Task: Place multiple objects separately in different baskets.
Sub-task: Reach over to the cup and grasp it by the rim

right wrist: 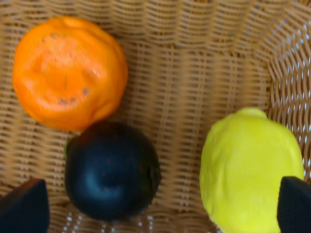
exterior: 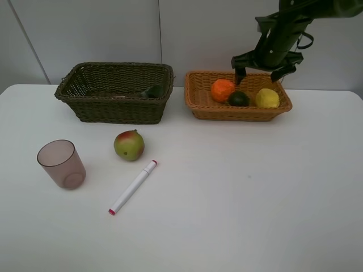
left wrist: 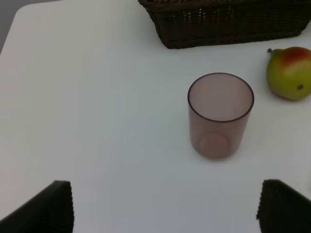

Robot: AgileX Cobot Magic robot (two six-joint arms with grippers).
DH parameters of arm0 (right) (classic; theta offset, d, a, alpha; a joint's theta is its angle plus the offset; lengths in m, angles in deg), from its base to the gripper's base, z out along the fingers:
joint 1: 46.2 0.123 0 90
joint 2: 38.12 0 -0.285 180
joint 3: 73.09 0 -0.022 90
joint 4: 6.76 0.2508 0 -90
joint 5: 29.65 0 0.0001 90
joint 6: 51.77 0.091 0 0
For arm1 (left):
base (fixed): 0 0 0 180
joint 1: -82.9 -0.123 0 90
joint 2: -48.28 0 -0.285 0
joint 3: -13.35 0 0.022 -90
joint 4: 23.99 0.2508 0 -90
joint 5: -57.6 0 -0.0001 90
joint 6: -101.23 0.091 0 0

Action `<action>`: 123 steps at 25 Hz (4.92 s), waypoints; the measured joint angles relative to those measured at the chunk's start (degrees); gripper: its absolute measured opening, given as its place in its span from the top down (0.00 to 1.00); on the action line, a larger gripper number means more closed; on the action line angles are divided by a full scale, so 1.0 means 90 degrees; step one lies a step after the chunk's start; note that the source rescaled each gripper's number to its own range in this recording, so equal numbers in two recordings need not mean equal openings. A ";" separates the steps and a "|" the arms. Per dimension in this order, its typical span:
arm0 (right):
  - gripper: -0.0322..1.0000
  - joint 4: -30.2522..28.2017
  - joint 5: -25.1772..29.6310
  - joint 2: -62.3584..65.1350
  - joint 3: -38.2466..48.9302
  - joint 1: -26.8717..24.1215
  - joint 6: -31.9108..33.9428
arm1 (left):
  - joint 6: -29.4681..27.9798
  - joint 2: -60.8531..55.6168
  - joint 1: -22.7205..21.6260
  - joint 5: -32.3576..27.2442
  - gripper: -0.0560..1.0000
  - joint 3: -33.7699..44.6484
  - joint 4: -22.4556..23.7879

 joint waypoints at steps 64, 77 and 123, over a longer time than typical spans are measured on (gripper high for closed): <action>0.00 0.1093 0.1294 1.1550 0.7631 0.0821 -0.1128 | 0.0000 0.0000 0.0000 0.0000 0.00 0.0000 0.0000; 0.00 0.1141 0.1300 1.3197 0.7658 0.0821 -0.1278 | 0.0000 0.0000 0.0000 0.0000 0.00 0.0000 0.0000; 0.00 0.0835 0.1307 1.3415 0.7683 -0.0682 -0.0852 | 0.0000 0.0000 0.0000 0.0000 0.00 0.0000 0.0000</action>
